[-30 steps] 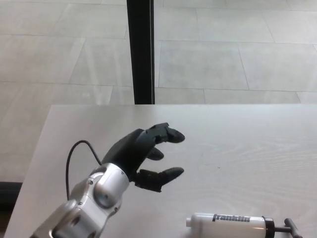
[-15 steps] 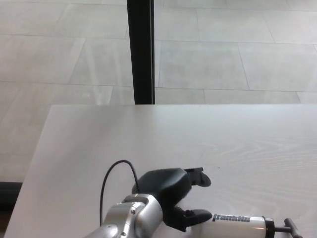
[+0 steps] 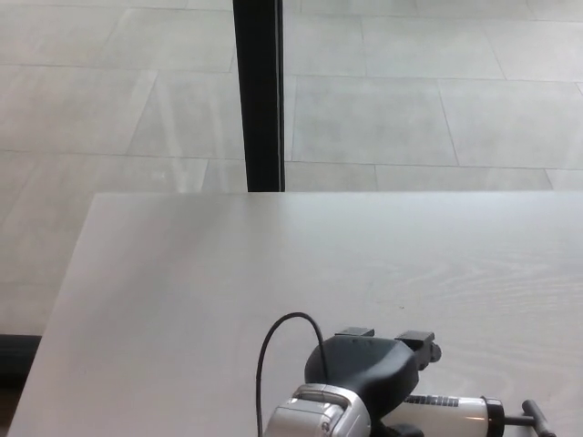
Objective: The robot uses its left hand to lift the air pump kept on the middle of the desk and use the right hand to pull out the handle
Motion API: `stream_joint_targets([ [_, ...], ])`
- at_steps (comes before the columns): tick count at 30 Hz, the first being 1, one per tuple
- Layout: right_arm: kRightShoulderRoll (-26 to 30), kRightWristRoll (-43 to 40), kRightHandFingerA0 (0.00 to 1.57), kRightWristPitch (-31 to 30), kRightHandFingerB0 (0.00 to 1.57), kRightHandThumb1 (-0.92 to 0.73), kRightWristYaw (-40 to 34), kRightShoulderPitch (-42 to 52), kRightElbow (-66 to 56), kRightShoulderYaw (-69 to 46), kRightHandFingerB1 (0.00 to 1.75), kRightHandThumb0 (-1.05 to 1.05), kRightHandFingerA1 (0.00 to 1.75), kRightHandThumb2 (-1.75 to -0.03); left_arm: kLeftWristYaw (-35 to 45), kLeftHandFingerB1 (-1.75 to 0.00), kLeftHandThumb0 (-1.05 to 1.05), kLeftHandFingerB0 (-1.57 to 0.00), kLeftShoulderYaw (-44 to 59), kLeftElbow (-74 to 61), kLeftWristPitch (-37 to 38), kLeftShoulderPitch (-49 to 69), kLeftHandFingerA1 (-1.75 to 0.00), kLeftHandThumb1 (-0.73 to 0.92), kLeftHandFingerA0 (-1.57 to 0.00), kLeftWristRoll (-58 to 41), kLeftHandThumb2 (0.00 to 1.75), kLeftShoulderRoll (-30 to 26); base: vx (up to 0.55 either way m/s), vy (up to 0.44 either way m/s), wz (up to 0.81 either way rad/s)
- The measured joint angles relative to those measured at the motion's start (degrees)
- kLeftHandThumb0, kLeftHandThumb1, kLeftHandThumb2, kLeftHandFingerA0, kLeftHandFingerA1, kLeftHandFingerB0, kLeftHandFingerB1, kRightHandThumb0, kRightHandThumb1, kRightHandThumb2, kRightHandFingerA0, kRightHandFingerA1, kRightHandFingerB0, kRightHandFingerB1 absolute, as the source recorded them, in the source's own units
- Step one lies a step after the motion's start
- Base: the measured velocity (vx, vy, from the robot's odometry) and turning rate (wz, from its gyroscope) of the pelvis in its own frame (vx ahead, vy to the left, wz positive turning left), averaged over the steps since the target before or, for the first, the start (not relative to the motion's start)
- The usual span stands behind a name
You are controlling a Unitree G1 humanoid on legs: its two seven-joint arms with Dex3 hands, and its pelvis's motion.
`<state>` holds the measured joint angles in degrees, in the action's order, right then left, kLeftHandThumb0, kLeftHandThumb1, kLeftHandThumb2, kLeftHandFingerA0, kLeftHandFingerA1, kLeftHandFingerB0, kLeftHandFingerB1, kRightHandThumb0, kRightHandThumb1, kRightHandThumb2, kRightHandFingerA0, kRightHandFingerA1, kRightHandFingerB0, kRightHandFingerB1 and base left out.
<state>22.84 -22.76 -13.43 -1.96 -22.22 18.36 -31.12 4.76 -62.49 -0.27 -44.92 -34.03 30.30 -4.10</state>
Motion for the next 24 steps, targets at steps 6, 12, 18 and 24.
stream_joint_targets([
  [6,0.0,0.0,0.68,-0.6,0.45,-0.87,-0.1,-0.3,0.1,0.4,0.41,-0.59,0.71,-0.66,1.6,-0.46,-0.85,-0.22,-4.3,1.3,-4.3,-2.9,-0.56,0.85,-0.09,4.8,0.66,0.1,0.00,0.000,0.00],
  [12,0.0,0.1,0.67,-0.9,0.46,-0.87,-0.1,-1.1,0.3,0.6,0.41,-0.61,0.71,-0.66,2.2,-0.43,-0.81,-0.18,-7.5,2.6,-6.9,-3.8,-0.55,0.79,-0.07,8.9,0.64,-0.3,0.00,0.000,0.00],
  [18,0.4,0.6,0.64,-1.7,0.44,-0.87,-0.7,-1.7,0.3,0.8,0.42,-0.58,0.73,-0.66,2.2,-0.50,-0.40,0.00,-9.9,6.2,-9.4,-3.8,-0.56,0.46,-0.05,13.2,1.06,-0.4,0.00,0.000,0.00],
  [24,2.0,1.1,0.65,-2.5,0.44,-0.86,-0.9,-3.1,0.6,0.9,0.42,-0.58,0.74,-0.65,3.2,-0.50,-0.39,0.00,-10.8,10.8,-11.3,-3.3,-0.56,0.45,-0.06,17.3,1.06,2.5,0.00,0.000,0.00],
])
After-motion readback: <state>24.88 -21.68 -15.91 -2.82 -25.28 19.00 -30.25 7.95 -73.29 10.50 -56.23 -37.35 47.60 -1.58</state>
